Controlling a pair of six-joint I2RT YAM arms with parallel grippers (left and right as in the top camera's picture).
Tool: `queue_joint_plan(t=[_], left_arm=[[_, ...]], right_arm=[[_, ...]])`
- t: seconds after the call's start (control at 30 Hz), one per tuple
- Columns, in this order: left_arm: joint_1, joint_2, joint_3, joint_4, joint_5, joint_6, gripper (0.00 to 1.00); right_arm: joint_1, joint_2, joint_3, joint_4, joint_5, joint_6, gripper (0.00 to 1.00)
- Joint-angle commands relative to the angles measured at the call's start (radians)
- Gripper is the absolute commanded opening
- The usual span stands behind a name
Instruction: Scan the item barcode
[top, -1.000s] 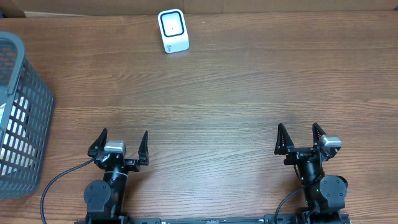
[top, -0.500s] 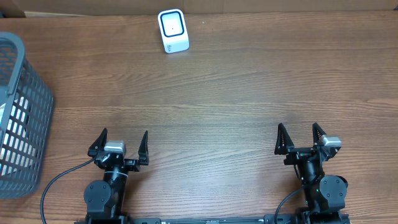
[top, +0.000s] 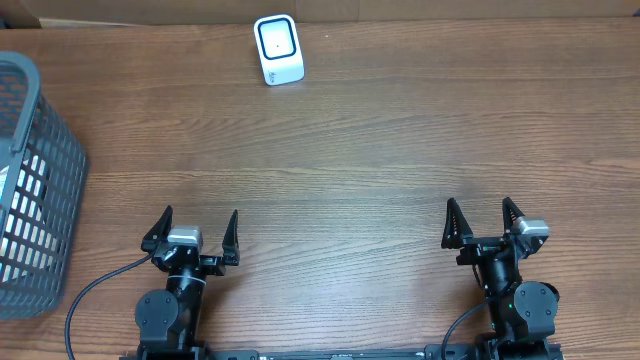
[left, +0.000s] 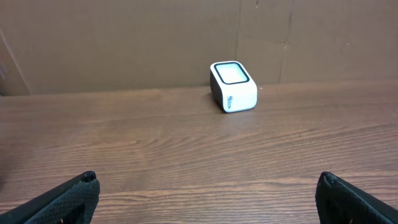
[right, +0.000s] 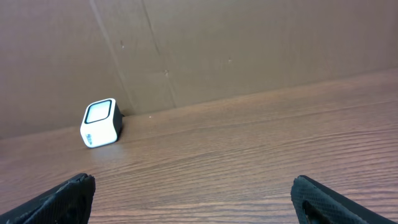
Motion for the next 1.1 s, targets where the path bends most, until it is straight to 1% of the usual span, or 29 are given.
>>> queue_joint_plan(t=[0.0,0.6,0.93,1.07], left_arm=[[0.007,-0.010,-0.004,-0.001,0.005,-0.010,1.00],[0.007,-0.010,-0.004,0.000,0.008,-0.010,1.00],[0.007,-0.010,-0.004,0.000,-0.019,-0.011,1.00],[0.007,-0.010,-0.003,-0.002,-0.027,-0.056,1.00]], right_arm=[[-0.001,-0.012,-0.011,0.006,0.005,0.002,1.00],[-0.001,-0.012,-0.011,0.007,0.005,0.002,1.00],[-0.001,-0.012,-0.011,0.006,0.005,0.002,1.00],[-0.001,-0.012,-0.011,0.006,0.005,0.002,1.00]])
